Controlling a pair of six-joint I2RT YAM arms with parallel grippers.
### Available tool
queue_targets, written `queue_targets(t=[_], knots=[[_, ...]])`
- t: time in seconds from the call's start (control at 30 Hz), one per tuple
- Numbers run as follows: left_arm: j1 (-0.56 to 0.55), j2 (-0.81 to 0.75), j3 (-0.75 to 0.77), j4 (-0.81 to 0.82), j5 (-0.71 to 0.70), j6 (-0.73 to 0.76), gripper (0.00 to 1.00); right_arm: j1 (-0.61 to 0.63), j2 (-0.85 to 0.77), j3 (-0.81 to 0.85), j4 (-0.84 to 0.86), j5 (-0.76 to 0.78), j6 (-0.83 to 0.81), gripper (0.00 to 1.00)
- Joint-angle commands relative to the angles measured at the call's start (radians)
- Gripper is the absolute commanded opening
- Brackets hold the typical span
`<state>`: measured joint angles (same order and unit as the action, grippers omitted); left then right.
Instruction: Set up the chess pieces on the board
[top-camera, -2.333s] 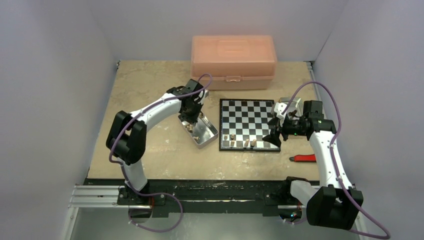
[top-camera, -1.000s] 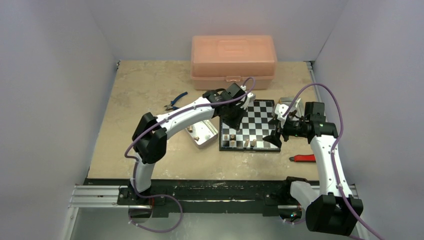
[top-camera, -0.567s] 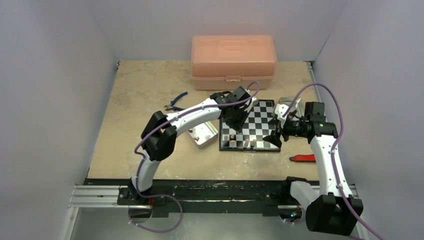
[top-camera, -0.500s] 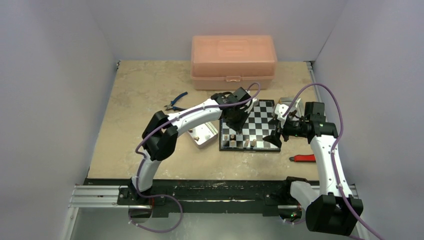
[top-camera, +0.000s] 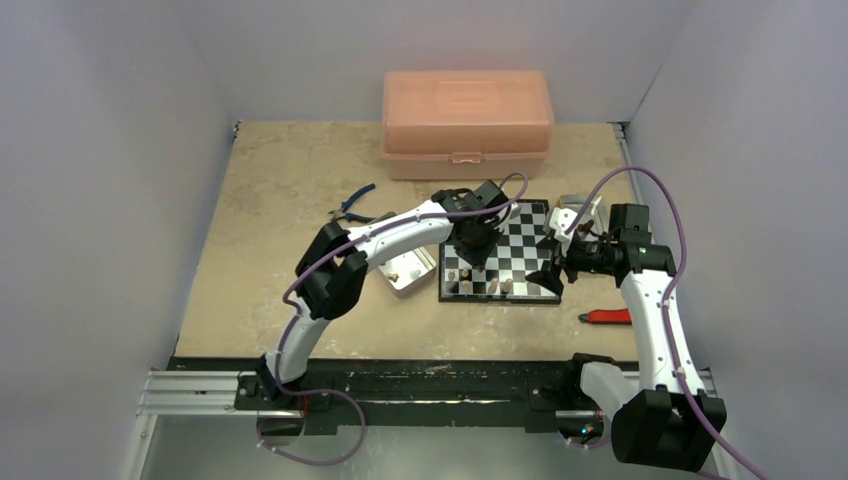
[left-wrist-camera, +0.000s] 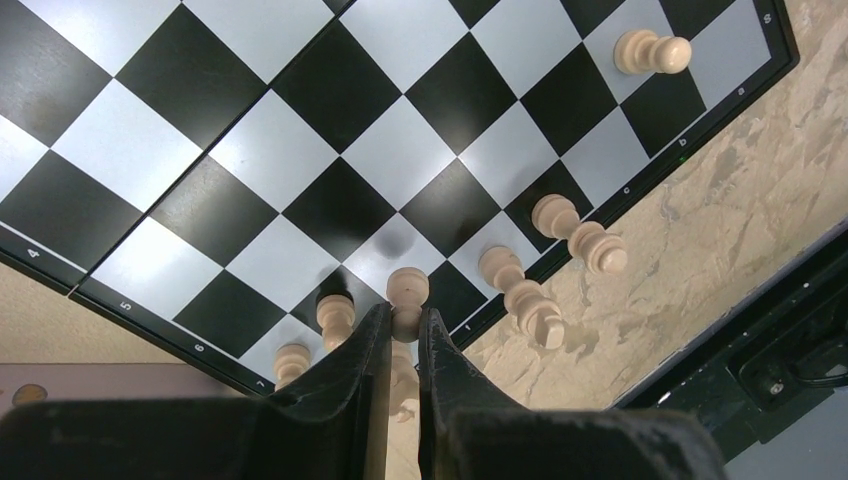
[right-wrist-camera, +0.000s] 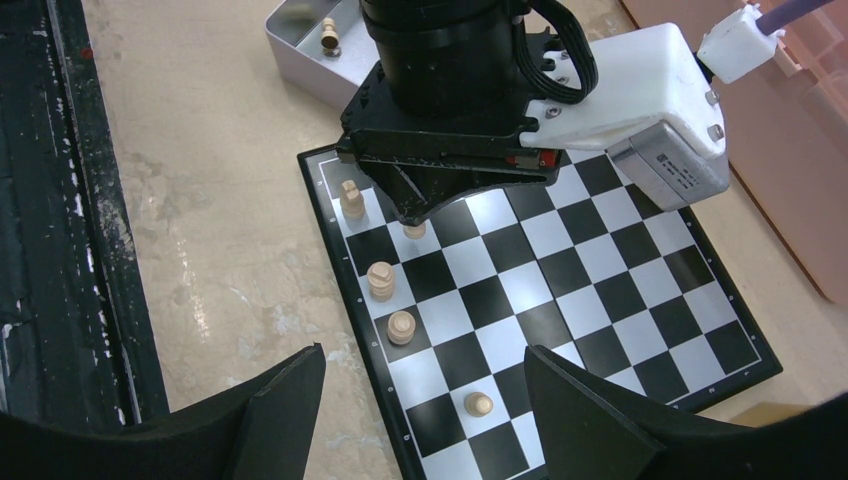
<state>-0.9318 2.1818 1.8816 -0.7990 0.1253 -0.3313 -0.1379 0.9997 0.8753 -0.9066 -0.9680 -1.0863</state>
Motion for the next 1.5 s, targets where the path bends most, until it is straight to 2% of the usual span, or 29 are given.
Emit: queue_targets(t=[0.0, 0.6, 1.07, 1.47], knots=[[-0.006, 0.022, 0.058, -0.017, -0.021, 0.0, 0.0, -0.003, -0.015, 0.021, -0.006, -0.026, -0.012, 0.77], [-0.012, 0.07, 0.101, -0.054, -0.033, 0.014, 0.0, -0.003, -0.013, 0.018, 0.0, -0.021, -0.008, 0.77], [-0.014, 0.091, 0.126, -0.081, -0.03, 0.018, 0.05, -0.003, -0.013, 0.017, 0.002, -0.02, -0.007, 0.77], [-0.016, 0.098, 0.137, -0.1, -0.041, 0.026, 0.05, -0.003, -0.014, 0.016, 0.004, -0.018, -0.007, 0.77]])
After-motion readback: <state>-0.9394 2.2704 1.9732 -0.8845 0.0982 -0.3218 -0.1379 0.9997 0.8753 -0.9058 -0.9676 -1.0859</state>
